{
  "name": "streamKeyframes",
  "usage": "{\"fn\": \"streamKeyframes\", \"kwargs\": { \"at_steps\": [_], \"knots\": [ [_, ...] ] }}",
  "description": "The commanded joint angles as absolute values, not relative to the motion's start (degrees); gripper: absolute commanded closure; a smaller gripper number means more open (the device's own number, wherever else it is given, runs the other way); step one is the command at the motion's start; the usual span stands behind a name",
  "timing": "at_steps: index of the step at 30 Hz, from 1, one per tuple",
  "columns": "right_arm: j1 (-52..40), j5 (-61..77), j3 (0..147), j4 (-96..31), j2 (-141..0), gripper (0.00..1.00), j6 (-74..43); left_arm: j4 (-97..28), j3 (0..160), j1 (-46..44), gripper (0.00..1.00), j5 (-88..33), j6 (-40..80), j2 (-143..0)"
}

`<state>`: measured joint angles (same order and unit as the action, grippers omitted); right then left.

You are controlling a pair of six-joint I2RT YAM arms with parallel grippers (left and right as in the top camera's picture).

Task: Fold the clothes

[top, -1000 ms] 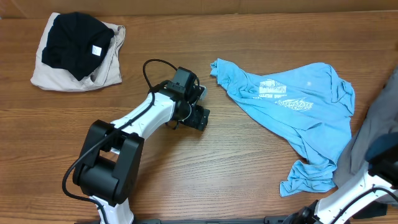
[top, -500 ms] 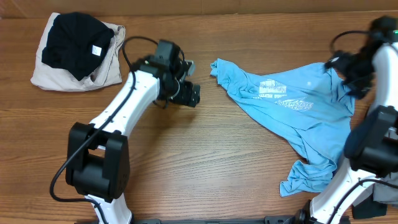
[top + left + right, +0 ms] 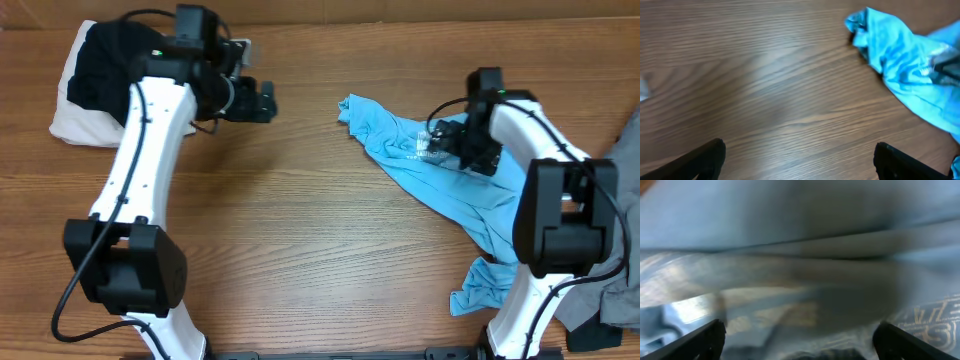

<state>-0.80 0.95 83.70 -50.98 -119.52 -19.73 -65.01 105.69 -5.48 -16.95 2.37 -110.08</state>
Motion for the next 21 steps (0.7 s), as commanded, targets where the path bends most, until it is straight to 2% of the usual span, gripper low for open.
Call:
{"fn": "streamKeyframes", "kwargs": {
  "at_steps": [1, 7, 12, 21],
  "knots": [
    [-5.85, 3.11, 80.55, -48.86, -119.9, 0.03, -19.33, -66.63, 107.42, -2.9, 0.03, -17.61, -0.3, -110.56],
    [-17.26, 6.79, 80.49, -47.13, -120.73, 0.03, -11.7, -70.63, 107.42, 2.07, 0.03, -17.41, -4.23, -110.56],
    [-24.25, 8.71, 82.06, -47.46, -120.73, 0.03, -9.89, -71.77, 107.42, 4.86, 0.03, -17.41, -4.75, -110.56],
    [-37.85, 8.69, 98.0, -61.21, -120.73, 0.02, -6.96, -72.27, 107.42, 7.2, 0.02, -17.39, -5.45, -110.56]
  ]
}}
